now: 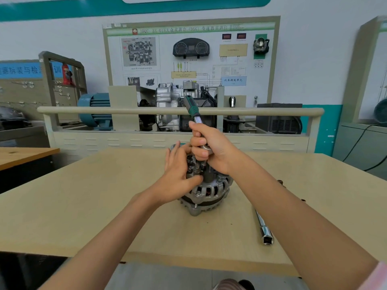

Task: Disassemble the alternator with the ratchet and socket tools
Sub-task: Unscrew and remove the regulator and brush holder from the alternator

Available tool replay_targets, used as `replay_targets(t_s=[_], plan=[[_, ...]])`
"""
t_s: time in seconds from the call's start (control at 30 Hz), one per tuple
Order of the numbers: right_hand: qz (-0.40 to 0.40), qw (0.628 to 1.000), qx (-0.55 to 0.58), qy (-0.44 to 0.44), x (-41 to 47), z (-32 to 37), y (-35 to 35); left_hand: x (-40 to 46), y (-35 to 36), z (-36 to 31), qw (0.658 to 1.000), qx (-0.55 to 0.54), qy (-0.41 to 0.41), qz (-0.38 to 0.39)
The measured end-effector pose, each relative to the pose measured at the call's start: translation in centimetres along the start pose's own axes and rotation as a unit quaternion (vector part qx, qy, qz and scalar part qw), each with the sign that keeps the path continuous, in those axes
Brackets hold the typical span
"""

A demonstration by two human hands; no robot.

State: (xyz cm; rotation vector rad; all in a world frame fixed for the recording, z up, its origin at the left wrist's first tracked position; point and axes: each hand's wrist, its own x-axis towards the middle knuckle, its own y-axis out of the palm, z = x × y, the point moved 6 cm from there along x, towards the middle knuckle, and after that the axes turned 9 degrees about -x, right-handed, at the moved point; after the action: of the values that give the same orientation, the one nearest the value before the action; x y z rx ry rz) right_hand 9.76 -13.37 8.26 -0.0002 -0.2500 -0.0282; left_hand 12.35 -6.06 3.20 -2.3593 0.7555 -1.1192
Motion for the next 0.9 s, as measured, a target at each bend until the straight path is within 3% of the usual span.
replay_targets(t_s=[0.07, 0.17, 0.37, 0.73, 0.9], plan=[[0.004, 1.000, 0.004, -0.001, 0.0, -0.1, 0.0, 0.1, 0.1, 0.4, 0.999, -0.001, -0.025, 0.040], [0.008, 1.000, 0.002, -0.004, 0.1, -0.1, 0.0, 0.2, -0.7, 0.2, 0.991, -0.116, -0.020, 0.059], [0.004, 1.000, 0.006, -0.004, -0.1, -0.1, -0.1, -0.3, -2.7, 2.4, 0.995, -0.068, -0.058, -0.051], [-0.019, 0.999, 0.029, -0.011, -0.5, 0.1, -1.0, 0.9, -2.3, 3.1, 0.995, -0.062, -0.069, -0.032], [-0.033, 0.998, 0.048, -0.018, -0.8, 0.1, -1.9, 1.4, -2.1, 3.1, 0.987, -0.135, -0.073, -0.049]])
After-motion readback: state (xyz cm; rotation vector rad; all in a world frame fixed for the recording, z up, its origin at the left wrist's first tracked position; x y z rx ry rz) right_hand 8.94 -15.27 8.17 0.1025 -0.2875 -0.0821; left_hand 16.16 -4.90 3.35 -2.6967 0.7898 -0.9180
